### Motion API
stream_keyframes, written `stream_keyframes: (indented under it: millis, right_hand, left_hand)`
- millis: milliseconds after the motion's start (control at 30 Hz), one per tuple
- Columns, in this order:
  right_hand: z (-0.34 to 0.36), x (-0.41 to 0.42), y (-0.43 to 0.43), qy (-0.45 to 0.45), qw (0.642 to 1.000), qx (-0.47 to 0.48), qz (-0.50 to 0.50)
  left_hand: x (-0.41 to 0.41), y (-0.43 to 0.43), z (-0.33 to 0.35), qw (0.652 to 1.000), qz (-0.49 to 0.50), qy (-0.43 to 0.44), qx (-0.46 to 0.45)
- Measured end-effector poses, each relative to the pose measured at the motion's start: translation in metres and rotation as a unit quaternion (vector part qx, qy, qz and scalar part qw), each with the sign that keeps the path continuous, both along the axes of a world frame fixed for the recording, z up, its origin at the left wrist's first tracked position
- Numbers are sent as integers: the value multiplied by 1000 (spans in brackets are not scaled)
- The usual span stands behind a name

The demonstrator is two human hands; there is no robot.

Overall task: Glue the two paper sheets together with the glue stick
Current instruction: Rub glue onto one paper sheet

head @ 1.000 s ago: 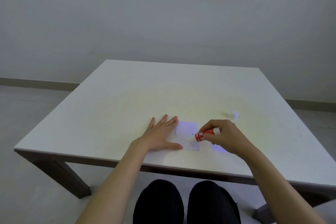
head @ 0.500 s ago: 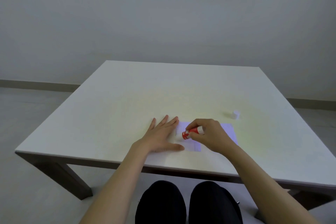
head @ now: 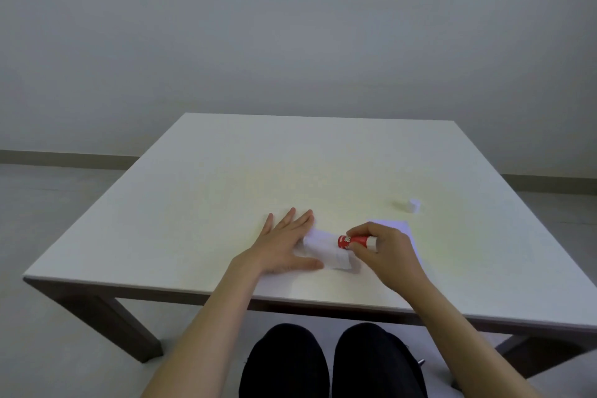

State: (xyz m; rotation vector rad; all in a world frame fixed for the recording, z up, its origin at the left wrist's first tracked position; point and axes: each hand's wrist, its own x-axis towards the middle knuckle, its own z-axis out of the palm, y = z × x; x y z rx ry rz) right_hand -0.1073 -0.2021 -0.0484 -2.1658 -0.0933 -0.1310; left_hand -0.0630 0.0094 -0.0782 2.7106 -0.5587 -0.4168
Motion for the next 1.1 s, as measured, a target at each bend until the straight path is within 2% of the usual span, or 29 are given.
stream_keyframes:
  millis: [133, 333, 533, 767, 833, 900, 1000, 1067, 1100]
  right_hand:
    - [6, 5, -11, -2, 998, 41, -43]
    - [10, 15, -7, -4, 997, 47, -61]
    - [0, 2, 3, 49, 998, 20, 45]
    - [0, 18, -9, 28, 995, 42, -87]
    - [2, 13, -11, 30, 990, 105, -91]
    - [4, 6, -8, 61, 962, 261, -61]
    - [5, -5, 9, 148, 844, 515, -3]
    - [6, -11, 24, 188, 773, 606, 8]
    - [7, -12, 30, 197, 750, 631, 13]
  left_hand:
    - [1, 0, 0, 1000, -1, 2, 6]
    - [1, 1, -2, 1000, 3, -4, 6]
    - [1, 0, -3, 1000, 8, 1, 11]
    - [-1, 1, 3, 1000, 12, 21, -6]
    - [-1, 2, 5, 999, 14, 28, -12]
    - [-3, -1, 9, 996, 37, 29, -71]
    - [-12, -14, 22, 952, 107, 0, -287]
    - [-22, -25, 30, 921, 120, -25, -371]
    - [-27, -30, 32, 901, 135, -31, -411]
